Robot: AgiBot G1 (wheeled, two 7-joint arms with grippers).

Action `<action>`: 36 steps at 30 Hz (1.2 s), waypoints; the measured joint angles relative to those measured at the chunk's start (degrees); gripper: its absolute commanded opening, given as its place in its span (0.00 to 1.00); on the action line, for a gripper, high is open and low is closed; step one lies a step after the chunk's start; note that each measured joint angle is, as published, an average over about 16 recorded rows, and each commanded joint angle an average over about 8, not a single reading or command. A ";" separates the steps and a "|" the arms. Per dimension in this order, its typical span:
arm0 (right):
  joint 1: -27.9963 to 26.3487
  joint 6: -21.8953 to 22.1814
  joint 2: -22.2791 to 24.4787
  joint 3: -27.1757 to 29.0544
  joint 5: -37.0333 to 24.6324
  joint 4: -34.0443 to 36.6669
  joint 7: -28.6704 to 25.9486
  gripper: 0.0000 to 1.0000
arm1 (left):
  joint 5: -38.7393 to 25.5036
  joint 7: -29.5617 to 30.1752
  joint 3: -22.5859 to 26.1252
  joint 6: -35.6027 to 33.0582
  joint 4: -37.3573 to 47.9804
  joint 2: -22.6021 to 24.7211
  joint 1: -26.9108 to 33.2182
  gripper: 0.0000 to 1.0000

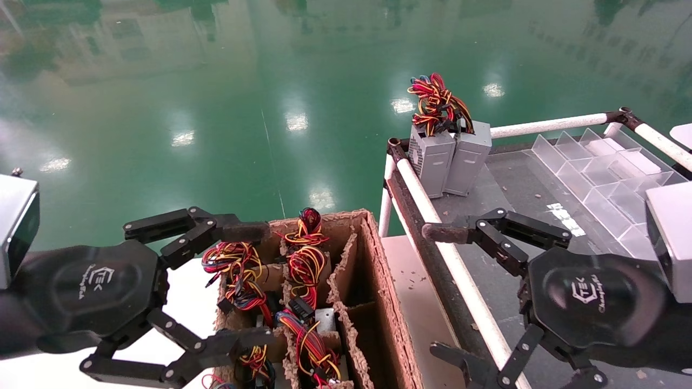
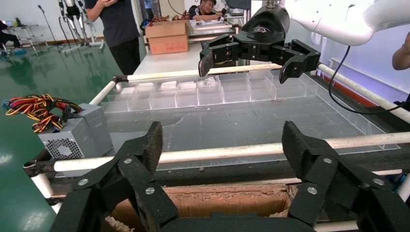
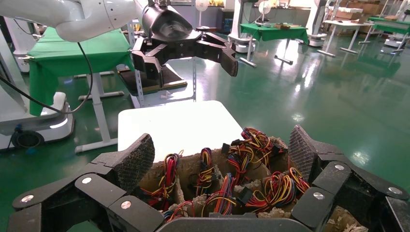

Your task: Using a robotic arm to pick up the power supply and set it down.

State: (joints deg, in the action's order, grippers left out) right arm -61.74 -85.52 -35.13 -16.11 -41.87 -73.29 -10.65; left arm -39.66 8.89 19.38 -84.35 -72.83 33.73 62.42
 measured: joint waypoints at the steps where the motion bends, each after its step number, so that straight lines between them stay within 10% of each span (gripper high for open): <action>1: 0.00 0.00 0.00 0.00 0.00 0.00 0.00 1.00 | 0.00 0.00 0.00 0.00 0.00 0.00 0.00 0.00; 34: 0.00 0.00 0.00 0.00 0.00 0.00 0.00 1.00 | 0.00 0.00 0.00 0.00 0.00 0.00 0.00 0.00; 36: 0.00 0.00 0.00 0.00 0.00 0.00 0.00 1.00 | 0.00 0.00 0.00 0.00 0.00 0.00 0.00 0.15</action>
State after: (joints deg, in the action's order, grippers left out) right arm -61.74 -85.52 -35.13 -16.11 -41.87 -73.29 -10.65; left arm -39.66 8.89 19.38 -84.35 -72.83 33.73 62.42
